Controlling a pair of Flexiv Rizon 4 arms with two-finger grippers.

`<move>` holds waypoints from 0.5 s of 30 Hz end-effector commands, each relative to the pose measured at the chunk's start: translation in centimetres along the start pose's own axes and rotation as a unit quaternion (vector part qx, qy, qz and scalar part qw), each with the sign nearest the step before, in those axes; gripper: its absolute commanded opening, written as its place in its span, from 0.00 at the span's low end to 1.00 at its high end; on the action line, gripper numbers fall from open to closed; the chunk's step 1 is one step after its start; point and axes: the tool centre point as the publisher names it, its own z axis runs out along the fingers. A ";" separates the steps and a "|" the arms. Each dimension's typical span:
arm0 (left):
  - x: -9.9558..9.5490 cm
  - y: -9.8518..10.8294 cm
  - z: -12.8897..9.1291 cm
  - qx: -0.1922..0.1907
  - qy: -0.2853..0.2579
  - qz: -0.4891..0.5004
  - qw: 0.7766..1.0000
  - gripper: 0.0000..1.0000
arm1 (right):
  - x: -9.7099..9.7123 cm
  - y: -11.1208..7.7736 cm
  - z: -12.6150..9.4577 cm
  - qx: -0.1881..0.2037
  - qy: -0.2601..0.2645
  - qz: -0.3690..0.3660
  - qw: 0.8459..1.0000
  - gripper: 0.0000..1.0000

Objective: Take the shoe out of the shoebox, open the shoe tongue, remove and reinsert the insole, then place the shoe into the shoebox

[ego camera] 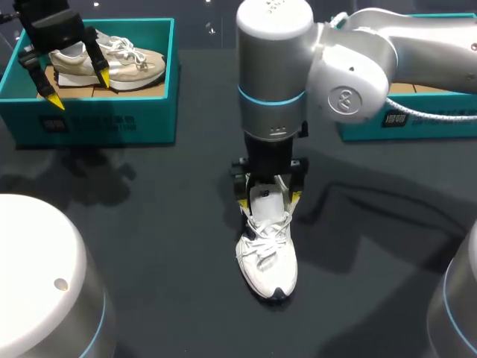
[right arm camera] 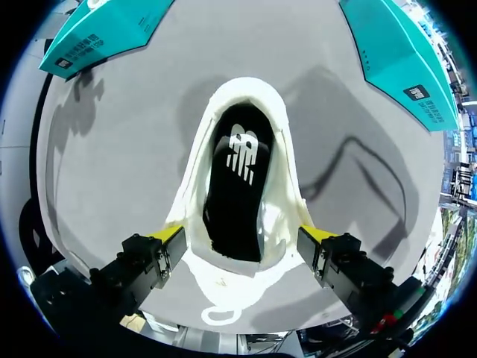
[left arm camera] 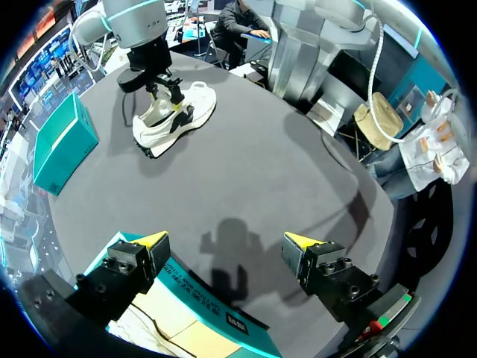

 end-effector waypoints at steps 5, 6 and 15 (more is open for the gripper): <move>0.1 0.0 0.0 -0.001 0.000 0.000 1.000 1.00 | -0.5 -2.0 -0.2 -0.009 0.004 0.010 1.000 0.98; 0.1 0.0 0.0 -0.001 0.000 0.000 1.000 1.00 | -0.5 -2.2 -0.2 -0.009 0.006 0.012 1.000 0.94; 0.1 0.0 0.0 -0.001 0.000 0.000 1.000 1.00 | -0.4 -5.4 -1.5 -0.019 0.003 0.024 1.000 0.83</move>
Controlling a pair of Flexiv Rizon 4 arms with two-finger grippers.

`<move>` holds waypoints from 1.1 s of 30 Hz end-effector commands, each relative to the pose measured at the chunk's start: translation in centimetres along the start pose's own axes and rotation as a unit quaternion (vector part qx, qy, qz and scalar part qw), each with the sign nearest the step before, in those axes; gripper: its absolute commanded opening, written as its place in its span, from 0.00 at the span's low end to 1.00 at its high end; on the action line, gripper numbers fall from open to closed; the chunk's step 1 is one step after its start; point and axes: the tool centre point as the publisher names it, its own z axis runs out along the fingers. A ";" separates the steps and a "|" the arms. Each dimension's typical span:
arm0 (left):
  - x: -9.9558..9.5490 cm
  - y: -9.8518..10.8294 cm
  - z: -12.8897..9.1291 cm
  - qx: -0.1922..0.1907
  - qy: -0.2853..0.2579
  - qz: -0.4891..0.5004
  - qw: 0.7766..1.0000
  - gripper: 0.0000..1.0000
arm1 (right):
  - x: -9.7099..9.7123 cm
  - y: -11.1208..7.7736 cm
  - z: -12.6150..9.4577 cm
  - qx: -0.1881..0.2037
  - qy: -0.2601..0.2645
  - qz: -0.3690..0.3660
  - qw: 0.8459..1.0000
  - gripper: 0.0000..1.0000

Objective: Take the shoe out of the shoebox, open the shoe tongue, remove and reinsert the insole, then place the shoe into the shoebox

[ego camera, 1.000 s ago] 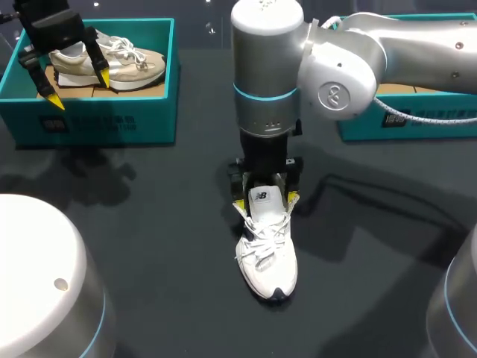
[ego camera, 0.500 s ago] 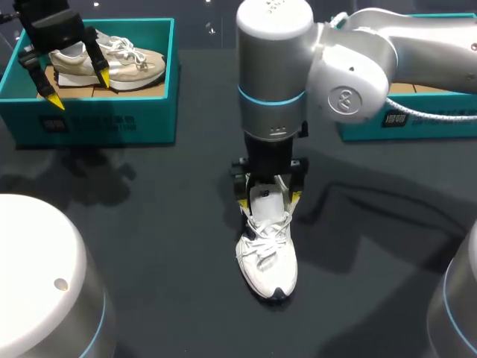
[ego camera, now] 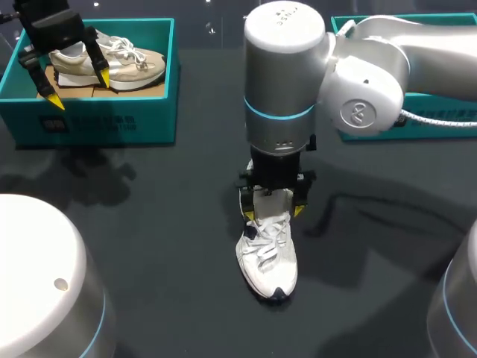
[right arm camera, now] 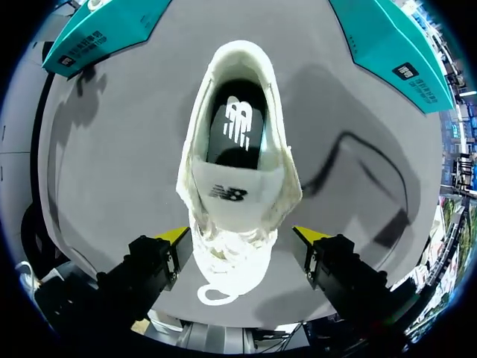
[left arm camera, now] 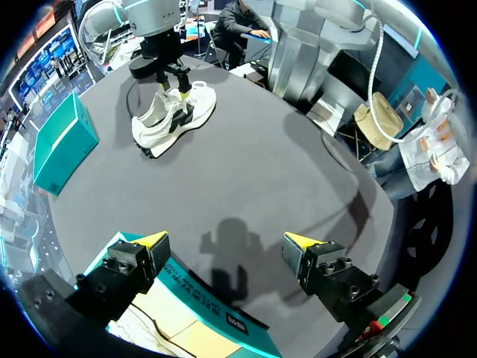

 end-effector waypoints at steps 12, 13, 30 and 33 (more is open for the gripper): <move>0.1 0.0 0.0 -0.001 0.000 0.000 1.000 1.00 | -0.6 -5.9 -2.9 -0.035 -0.016 0.033 0.999 0.46; 0.1 0.0 0.0 -0.001 0.000 0.000 1.000 1.00 | -0.5 -6.0 -3.0 -0.037 -0.018 0.033 0.999 0.44; 0.1 0.0 0.0 -0.001 0.000 0.000 1.000 1.00 | 1.6 -2.7 -2.9 -0.053 -0.020 -0.019 0.998 0.44; 0.1 0.0 0.0 -0.001 0.000 0.000 1.000 1.00 | 1.7 -1.9 -2.6 -0.053 -0.018 -0.024 0.998 0.43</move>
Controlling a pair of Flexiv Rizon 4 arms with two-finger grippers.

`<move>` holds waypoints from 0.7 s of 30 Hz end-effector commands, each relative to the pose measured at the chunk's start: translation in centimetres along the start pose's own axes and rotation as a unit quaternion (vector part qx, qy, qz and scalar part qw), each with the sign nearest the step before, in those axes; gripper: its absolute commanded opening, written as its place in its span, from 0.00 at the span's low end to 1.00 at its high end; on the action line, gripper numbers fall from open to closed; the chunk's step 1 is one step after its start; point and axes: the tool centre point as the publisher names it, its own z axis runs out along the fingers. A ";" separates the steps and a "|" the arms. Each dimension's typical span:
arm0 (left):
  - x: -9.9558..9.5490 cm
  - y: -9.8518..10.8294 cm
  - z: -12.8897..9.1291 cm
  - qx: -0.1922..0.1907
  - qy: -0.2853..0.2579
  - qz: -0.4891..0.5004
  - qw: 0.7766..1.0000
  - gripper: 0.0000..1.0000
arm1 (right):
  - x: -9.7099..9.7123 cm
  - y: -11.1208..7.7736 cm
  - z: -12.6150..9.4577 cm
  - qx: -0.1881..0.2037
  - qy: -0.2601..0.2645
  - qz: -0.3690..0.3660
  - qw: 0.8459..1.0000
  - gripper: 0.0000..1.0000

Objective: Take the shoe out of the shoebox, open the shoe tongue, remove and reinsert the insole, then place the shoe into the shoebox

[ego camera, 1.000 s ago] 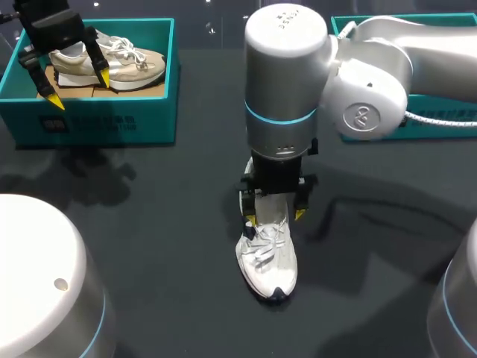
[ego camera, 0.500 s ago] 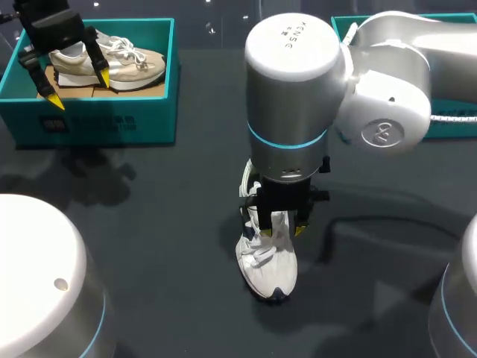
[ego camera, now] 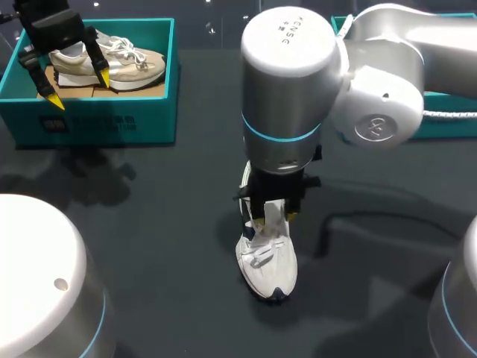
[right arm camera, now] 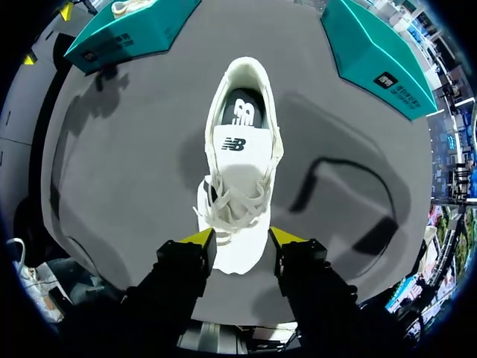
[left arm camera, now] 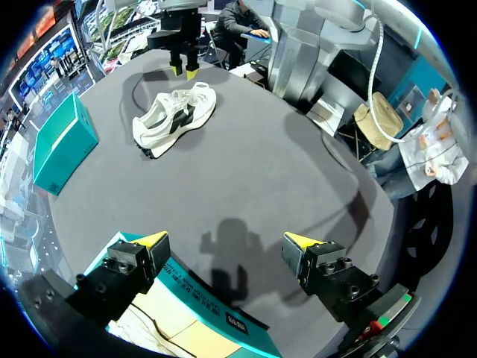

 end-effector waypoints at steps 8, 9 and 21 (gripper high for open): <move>0.1 0.0 0.0 -0.001 0.000 0.000 1.000 1.00 | 1.4 3.1 1.9 0.005 0.007 -0.014 1.000 0.39; 0.1 0.0 0.0 -0.001 0.000 0.000 1.000 1.00 | 1.4 3.4 2.1 0.005 0.008 -0.014 1.000 0.39; 0.1 0.0 0.0 -0.001 0.000 0.000 1.000 1.00 | 0.8 6.1 5.4 0.016 0.017 -0.014 1.000 0.22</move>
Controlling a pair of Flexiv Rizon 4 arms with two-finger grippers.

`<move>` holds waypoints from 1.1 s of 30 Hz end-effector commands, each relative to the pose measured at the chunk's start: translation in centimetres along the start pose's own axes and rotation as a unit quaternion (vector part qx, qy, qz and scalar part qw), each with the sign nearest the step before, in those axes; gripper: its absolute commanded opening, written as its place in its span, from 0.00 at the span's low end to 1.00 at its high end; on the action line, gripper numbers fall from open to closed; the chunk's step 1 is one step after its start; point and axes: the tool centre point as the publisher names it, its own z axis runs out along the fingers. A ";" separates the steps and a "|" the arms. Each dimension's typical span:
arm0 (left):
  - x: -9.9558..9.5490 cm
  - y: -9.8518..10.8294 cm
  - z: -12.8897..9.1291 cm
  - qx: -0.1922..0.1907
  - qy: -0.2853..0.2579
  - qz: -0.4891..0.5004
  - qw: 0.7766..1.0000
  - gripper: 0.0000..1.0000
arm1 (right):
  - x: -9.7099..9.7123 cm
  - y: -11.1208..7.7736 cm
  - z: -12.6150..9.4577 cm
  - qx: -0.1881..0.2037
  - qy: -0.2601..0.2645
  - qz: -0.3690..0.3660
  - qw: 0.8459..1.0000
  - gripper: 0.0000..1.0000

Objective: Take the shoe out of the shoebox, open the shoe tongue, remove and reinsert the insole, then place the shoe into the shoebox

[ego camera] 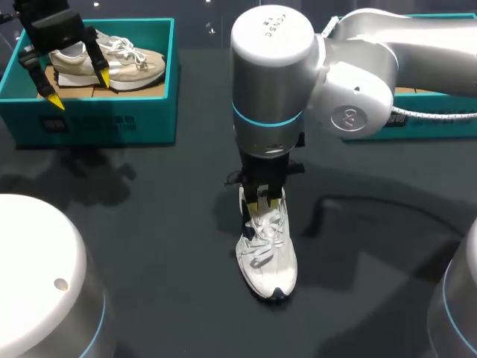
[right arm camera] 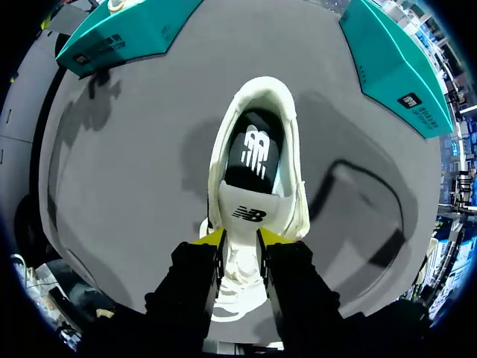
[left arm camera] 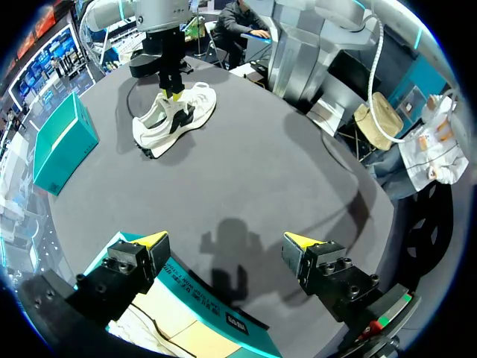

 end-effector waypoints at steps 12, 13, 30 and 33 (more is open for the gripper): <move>0.1 0.0 0.0 -0.001 0.000 0.000 1.000 1.00 | -0.1 1.0 -1.4 -0.034 -0.010 -0.015 0.999 0.24; 0.1 0.0 0.0 -0.001 0.000 0.000 1.000 1.00 | -0.1 1.0 -1.6 -0.039 -0.010 -0.020 0.999 0.24; 0.1 0.0 0.0 -0.001 0.000 0.000 1.000 1.00 | -1.7 4.5 -6.2 -0.081 -0.020 -0.318 0.944 0.58; 0.1 0.0 0.0 -0.001 0.000 0.000 1.000 1.00 | -1.8 5.1 -6.3 -0.076 -0.003 -0.399 0.914 0.87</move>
